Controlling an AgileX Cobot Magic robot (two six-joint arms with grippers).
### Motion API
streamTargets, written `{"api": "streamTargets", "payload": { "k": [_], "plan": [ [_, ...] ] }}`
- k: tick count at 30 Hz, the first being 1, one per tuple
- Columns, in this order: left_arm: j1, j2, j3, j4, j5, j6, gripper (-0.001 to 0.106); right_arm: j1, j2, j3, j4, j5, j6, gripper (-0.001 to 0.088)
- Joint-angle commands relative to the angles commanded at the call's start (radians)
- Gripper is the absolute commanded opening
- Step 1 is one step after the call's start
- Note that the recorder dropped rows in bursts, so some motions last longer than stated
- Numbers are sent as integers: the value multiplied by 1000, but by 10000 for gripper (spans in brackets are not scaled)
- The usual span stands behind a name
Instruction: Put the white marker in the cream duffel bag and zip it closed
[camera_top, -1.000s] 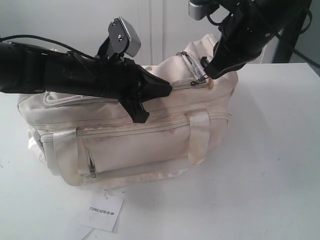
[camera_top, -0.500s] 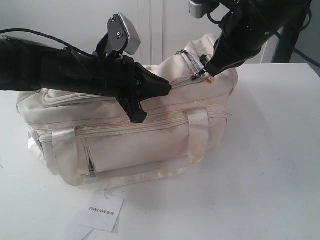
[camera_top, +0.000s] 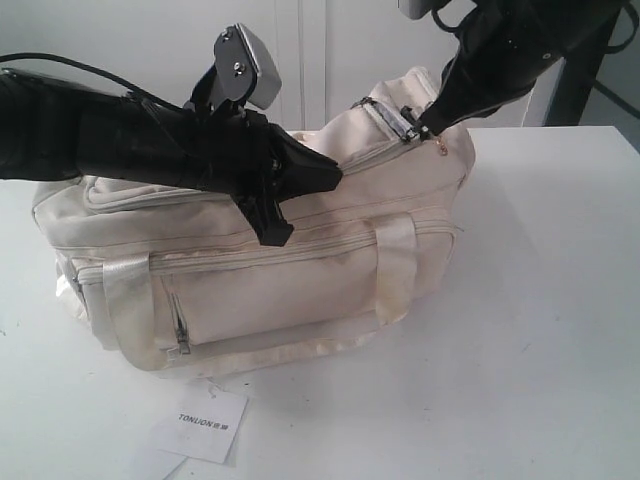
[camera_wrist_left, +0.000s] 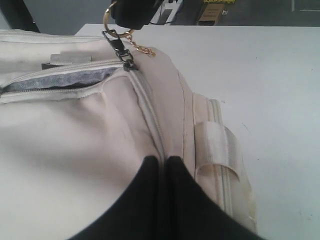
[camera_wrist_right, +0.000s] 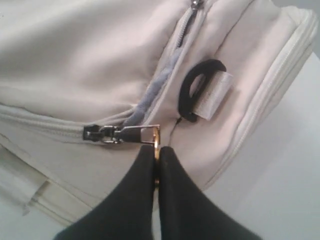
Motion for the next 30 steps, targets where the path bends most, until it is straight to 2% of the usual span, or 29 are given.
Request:
{"api": "streamTargets", "payload": {
  "k": [9,30],
  "plan": [
    [0,0,0,0,20,0,0,0,32,0,-9,-161,-7,0],
    [0,0,0,0,51,0,0,0,92,0,5,-363,-7,0]
  ]
}}
